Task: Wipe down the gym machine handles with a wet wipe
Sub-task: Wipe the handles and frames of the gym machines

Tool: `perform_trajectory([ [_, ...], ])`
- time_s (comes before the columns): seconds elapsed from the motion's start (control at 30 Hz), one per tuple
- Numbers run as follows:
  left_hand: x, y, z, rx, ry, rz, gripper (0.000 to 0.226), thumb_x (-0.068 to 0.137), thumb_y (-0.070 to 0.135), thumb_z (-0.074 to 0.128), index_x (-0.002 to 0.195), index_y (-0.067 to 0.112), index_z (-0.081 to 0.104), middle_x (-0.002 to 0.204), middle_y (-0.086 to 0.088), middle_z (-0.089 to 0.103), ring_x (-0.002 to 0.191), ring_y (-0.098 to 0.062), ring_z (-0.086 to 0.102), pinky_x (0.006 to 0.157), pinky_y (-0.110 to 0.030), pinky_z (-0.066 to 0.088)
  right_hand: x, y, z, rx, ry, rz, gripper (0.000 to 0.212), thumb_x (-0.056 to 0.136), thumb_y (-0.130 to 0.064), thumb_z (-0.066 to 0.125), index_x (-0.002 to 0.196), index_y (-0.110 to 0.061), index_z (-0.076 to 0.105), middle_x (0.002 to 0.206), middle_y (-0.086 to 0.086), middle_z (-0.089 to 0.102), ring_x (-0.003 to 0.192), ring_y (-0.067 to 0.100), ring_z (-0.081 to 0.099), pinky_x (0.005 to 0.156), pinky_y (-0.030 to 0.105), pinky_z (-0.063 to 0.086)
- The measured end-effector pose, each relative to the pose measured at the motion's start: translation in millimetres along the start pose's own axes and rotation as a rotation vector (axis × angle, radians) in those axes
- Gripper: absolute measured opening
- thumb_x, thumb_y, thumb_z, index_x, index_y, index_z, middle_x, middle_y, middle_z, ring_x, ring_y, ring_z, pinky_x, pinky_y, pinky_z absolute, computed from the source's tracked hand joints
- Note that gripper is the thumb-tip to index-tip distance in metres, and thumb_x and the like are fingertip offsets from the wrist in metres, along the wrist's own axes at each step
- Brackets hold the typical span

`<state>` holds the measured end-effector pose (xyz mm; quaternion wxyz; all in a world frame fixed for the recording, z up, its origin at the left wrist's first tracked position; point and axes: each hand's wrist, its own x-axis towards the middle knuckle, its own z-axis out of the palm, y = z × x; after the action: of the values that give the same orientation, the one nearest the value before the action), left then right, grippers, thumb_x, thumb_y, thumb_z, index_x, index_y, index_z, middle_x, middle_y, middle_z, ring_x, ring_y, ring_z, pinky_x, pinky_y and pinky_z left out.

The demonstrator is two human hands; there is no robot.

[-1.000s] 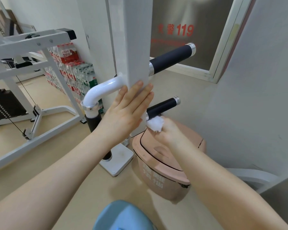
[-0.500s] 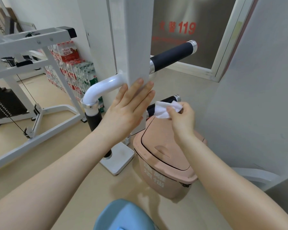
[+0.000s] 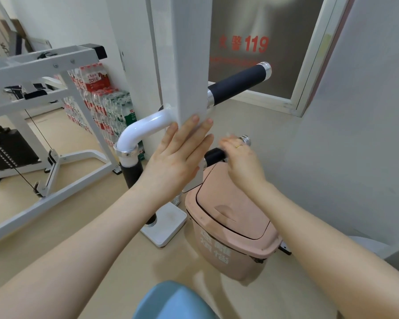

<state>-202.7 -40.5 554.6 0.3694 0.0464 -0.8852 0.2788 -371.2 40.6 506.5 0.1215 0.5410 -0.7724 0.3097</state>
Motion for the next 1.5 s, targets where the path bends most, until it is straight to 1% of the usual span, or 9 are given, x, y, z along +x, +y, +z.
perform_trajectory([
  [0.13, 1.0, 1.3, 1.4, -0.007, -0.002, 0.003, 0.045, 0.075, 0.013, 0.046, 0.119, 0.007, 0.048, 0.140, -0.013, 0.046, 0.136, -0.030, 0.014, 0.115, -0.041, 0.001, -3.6, 8.5, 0.0, -0.005, -0.105, -0.323, 0.050, 0.078, 0.011, 0.034, 0.119, -0.005, 0.058, 0.127, 0.012, 0.059, 0.118, 0.028, 0.052, 0.102, 0.035, 0.039],
  [0.33, -0.5, 1.1, -2.4, -0.023, -0.029, 0.009, 0.040, 0.077, 0.013, 0.047, 0.115, 0.005, 0.056, 0.140, -0.015, 0.046, 0.134, -0.033, 0.022, 0.115, -0.041, 0.000, -6.1, 16.4, -7.2, 0.286, 0.139, 0.449, 0.041, 0.096, -0.005, 0.041, 0.136, -0.015, 0.044, 0.140, 0.001, 0.046, 0.126, 0.019, 0.043, 0.102, 0.023, 0.031],
  [0.5, -0.6, 1.7, -2.0, -0.012, -0.011, -0.002, 0.037, 0.077, 0.011, 0.047, 0.112, 0.005, 0.058, 0.139, -0.016, 0.047, 0.133, -0.033, 0.023, 0.115, -0.042, 0.003, 4.0, -10.7, -11.4, 1.168, 0.229, 1.029, 0.026, 0.094, 0.001, 0.041, 0.112, -0.007, 0.058, 0.087, 0.005, 0.061, 0.091, 0.022, 0.057, 0.103, 0.031, 0.040],
  [0.6, 0.9, 2.3, -1.8, -0.011, -0.003, -0.007, 0.035, 0.077, 0.010, 0.046, 0.108, 0.005, 0.062, 0.138, -0.015, 0.049, 0.133, -0.032, 0.024, 0.114, -0.042, 0.005, -8.5, -43.2, -12.3, 1.419, 0.037, 1.108, 0.035, 0.091, 0.012, 0.033, 0.124, 0.016, 0.042, 0.107, 0.032, 0.057, 0.113, 0.040, 0.053, 0.113, 0.039, 0.025],
  [0.8, 1.0, 2.2, -8.8, 0.041, 0.067, -0.003, 0.032, 0.081, 0.011, 0.049, 0.109, 0.008, 0.064, 0.137, -0.011, 0.051, 0.130, -0.026, 0.032, 0.109, -0.039, 0.018, -34.8, -45.5, -20.0, 1.596, -0.065, 1.061, 0.027, 0.089, 0.012, 0.033, 0.100, 0.003, 0.056, 0.093, 0.014, 0.064, 0.080, 0.019, 0.067, 0.083, 0.025, 0.053],
  [1.07, 48.6, -16.6, -53.7, 0.135, 0.310, -0.059, 0.036, 0.078, 0.014, 0.058, 0.114, 0.008, 0.061, 0.133, -0.008, 0.055, 0.124, -0.022, 0.039, 0.099, -0.039, 0.028, -4.4, -50.8, -87.3, 0.916, 0.477, 0.606, 0.014, 0.093, -0.012, 0.048, 0.103, -0.021, 0.051, 0.100, 0.001, 0.062, 0.092, 0.017, 0.059, 0.072, 0.022, 0.045],
  [1.23, 70.0, -29.0, -71.4, 0.067, 0.250, -0.081, 0.053, 0.083, 0.029, 0.047, 0.124, -0.003, 0.053, 0.139, -0.020, 0.045, 0.132, -0.030, 0.032, 0.109, -0.038, 0.021, 8.5, -77.7, -101.8, 0.596, 0.457, 0.181, 0.024, 0.094, -0.006, 0.044, 0.105, -0.012, 0.065, 0.111, -0.001, 0.063, 0.100, 0.005, 0.054, 0.077, 0.004, 0.040],
  [1.37, 67.0, -32.1, -71.0, 0.045, 0.156, -0.042, 0.069, 0.069, 0.024, 0.071, 0.126, -0.008, 0.048, 0.141, -0.024, 0.041, 0.133, -0.031, 0.023, 0.110, -0.039, 0.016, 11.0, -64.2, -80.3, 0.149, 0.288, -0.218, 0.045, 0.085, 0.015, 0.036, 0.124, 0.002, 0.053, 0.134, 0.016, 0.052, 0.133, 0.023, 0.036, 0.113, 0.037, 0.025],
  [1.5, 66.9, -33.5, -70.0, 0.044, 0.099, -0.026, 0.076, 0.061, 0.020, 0.080, 0.125, -0.009, 0.049, 0.140, -0.023, 0.043, 0.134, -0.031, 0.024, 0.110, -0.041, 0.018, 33.7, -44.3, -92.3, 0.016, 0.382, -0.017, 0.053, 0.082, 0.013, 0.036, 0.126, -0.009, 0.056, 0.136, 0.010, 0.053, 0.133, 0.027, 0.041, 0.113, 0.048, 0.022],
])
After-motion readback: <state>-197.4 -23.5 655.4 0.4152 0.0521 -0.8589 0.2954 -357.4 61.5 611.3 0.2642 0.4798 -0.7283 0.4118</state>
